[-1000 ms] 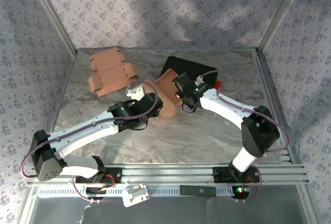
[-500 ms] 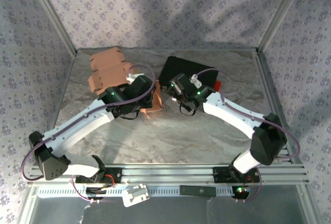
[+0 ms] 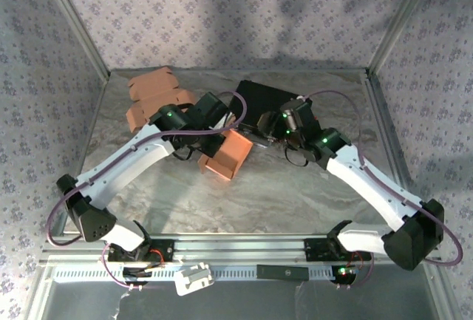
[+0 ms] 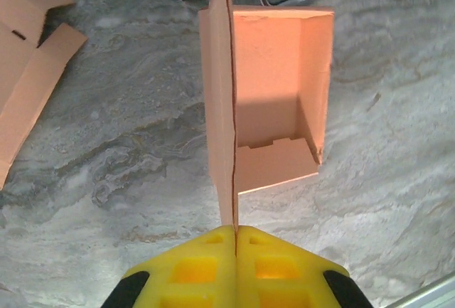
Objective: Fold the paper box
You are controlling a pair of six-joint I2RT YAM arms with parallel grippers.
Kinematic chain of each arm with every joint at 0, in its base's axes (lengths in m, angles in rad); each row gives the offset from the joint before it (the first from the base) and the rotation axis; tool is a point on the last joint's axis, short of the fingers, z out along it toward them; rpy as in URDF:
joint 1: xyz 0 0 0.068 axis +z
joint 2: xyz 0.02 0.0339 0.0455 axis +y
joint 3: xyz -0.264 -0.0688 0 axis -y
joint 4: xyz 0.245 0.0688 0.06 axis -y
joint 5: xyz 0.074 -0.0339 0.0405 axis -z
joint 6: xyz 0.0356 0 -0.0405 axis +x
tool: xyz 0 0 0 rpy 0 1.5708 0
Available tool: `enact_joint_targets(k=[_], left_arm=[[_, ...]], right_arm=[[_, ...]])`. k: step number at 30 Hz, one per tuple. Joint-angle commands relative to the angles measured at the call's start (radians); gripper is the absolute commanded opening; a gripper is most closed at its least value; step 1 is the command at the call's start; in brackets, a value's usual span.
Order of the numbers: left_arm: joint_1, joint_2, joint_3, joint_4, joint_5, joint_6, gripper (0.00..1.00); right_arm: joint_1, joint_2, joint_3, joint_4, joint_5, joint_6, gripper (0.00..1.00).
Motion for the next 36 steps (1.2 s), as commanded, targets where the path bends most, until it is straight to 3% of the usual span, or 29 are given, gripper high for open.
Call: enact_joint_targets(k=[1,5,20,26,31,33,36], left_arm=[[0.003,0.035,0.046,-0.049,0.089,0.164,0.0],[-0.003,0.077,0.089,-0.098,0.203,0.211,0.0],[-0.009,0.248,0.184,-0.128,0.025,0.484,0.0],[0.018,0.287,0.255,-0.136,0.047,0.398,0.0],[0.003,0.213,0.208,-0.059,0.101,0.422,0.0],[0.002,0.204,0.211,-0.06,0.116,0.439,0.0],[0.008,0.212,0.219,-0.075,0.127,0.467,0.0]], right_arm=[[-0.055,-0.036,-0.032,0.037,-0.113,-0.126,0.77],[-0.098,-0.046,-0.056,0.04,-0.186,-0.202,0.76],[-0.109,-0.028,-0.164,0.104,-0.24,-0.261,0.71],[-0.092,-0.072,-0.225,0.113,-0.161,-0.235,0.65],[-0.004,-0.05,-0.278,0.146,-0.085,-0.214,0.61],[0.035,0.009,-0.27,0.147,-0.063,-0.259,0.54],[0.092,0.1,-0.273,0.211,-0.038,-0.371,0.52]])
